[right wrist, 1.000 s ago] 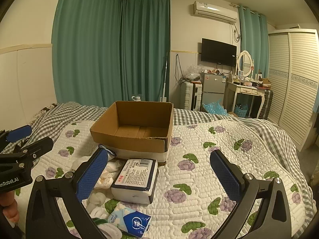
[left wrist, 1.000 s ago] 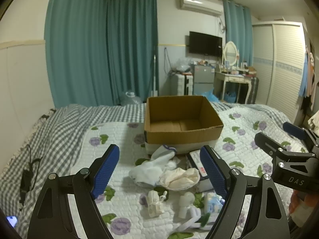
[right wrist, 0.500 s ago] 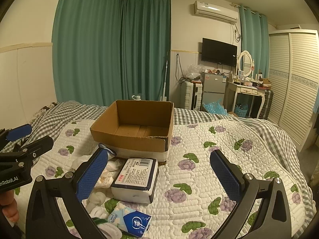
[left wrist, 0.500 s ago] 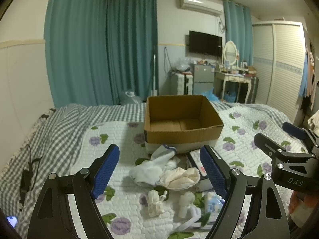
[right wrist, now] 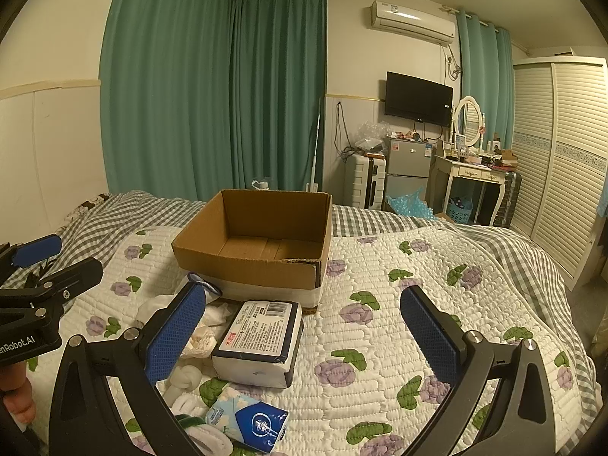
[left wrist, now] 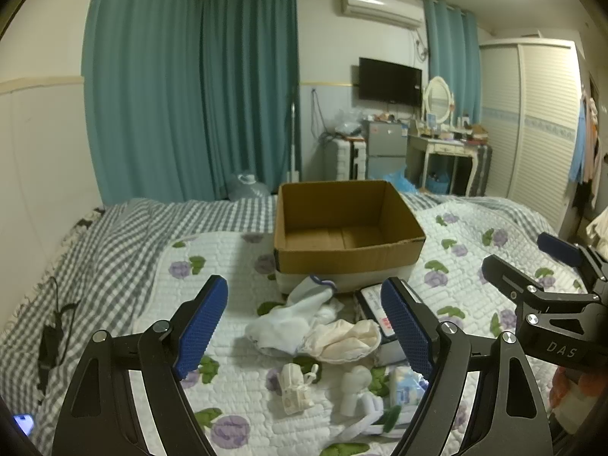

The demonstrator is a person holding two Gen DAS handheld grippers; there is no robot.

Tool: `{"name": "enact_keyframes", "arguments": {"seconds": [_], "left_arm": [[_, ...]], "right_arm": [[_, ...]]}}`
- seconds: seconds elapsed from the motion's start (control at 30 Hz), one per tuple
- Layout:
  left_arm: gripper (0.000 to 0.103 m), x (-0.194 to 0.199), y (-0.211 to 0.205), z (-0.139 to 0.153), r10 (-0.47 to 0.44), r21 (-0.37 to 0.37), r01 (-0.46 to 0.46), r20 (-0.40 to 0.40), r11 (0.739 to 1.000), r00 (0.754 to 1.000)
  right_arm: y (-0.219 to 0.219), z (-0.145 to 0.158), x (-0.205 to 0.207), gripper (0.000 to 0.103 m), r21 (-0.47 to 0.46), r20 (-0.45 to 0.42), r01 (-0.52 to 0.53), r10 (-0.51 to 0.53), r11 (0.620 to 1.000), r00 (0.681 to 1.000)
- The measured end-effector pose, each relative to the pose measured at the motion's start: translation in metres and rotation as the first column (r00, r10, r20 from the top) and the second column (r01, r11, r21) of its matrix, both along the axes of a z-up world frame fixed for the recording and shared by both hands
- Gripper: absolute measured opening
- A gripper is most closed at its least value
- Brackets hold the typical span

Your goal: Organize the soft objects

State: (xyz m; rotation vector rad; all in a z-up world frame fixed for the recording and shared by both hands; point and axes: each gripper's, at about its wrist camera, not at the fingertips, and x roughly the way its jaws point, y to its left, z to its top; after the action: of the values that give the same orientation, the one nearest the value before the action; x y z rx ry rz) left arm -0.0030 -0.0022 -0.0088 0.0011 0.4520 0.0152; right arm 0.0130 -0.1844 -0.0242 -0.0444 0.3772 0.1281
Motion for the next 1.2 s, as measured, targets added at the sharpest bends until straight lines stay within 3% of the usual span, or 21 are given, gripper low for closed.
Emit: {"name": "enact_keyframes", "arguments": {"seconds": [0.8, 1.2], "left_arm": [[0.084, 0.000, -0.001, -0.003, 0.000, -0.002, 0.000, -0.004, 1.000, 1.000], [0.084, -0.016, 0.004, 0.002, -0.004, -0.008, 0.004, 0.003, 1.000, 1.000]], "right_arm": [[-0.001, -0.003, -0.001, 0.103, 0.006, -0.006, 0.000, 0.000, 1.000, 1.000], [0.009, 0.013, -0.018, 0.103, -0.029, 0.005, -0.001, 0.001, 1.000, 1.000]]}}
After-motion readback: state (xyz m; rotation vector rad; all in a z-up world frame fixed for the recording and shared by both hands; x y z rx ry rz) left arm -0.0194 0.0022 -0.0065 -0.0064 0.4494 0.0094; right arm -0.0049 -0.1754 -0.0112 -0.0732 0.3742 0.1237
